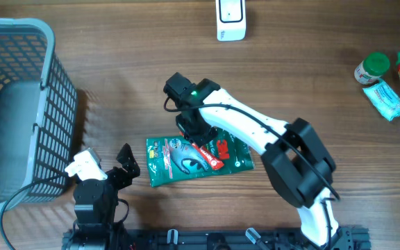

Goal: Scan the item barcode

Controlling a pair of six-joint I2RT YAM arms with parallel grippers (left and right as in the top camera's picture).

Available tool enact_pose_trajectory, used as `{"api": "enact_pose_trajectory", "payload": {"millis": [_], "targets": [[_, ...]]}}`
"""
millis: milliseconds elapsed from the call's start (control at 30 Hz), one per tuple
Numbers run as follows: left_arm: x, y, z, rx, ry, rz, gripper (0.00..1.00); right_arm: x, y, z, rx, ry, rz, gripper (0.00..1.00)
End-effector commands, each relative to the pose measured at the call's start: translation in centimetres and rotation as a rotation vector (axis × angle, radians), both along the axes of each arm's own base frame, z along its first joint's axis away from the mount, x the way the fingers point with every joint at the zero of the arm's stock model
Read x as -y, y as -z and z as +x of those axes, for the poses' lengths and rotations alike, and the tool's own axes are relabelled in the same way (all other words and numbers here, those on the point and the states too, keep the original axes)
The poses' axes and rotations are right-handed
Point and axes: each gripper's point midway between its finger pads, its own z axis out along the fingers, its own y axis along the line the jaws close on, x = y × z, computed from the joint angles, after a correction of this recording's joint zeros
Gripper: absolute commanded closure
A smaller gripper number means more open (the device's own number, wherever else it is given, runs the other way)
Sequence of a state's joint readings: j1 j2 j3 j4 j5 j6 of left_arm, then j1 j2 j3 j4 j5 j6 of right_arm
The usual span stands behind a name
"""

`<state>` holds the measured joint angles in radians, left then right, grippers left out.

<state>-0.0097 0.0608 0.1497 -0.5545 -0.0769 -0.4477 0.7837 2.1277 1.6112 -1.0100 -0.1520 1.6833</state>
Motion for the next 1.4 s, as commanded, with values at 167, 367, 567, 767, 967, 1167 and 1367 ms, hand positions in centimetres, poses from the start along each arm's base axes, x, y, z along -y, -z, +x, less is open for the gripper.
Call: {"api": "enact_pose_trajectory", "payload": {"millis": [167, 367, 567, 767, 967, 1167, 1367], "targets": [[0.0, 0.0, 0.0, 0.003, -0.001, -0.009, 0.0, 0.7, 3.3, -0.7, -0.065, 0.018, -0.062, 0.95], [0.0, 0.0, 0.0, 0.003, -0.001, -0.009, 0.0, 0.7, 3.3, -0.7, -0.056, -0.066, -0.054, 0.09], [0.0, 0.0, 0.0, 0.003, -0.001, -0.009, 0.0, 0.5, 3.1, -0.6, -0.041, -0.173, -0.027, 0.0], [0.0, 0.0, 0.0, 0.003, -0.001, -0.009, 0.0, -3.1, -4.3, 1.0, 0.114, -0.518, 0.224, 0.0], [0.0, 0.0, 0.0, 0.003, -0.001, -0.009, 0.0, 3.3, -10.8, 3.9, 0.411, -0.976, -0.144, 0.0], [0.0, 0.0, 0.0, 0.003, -0.001, -0.009, 0.0, 6.6, -2.1, -0.5, 0.232, -1.325, -0.228, 0.0], [0.0, 0.0, 0.0, 0.003, -0.001, -0.009, 0.0, 4.8, -0.7, -2.2, 0.261, -1.456, -0.218, 0.06]]}}
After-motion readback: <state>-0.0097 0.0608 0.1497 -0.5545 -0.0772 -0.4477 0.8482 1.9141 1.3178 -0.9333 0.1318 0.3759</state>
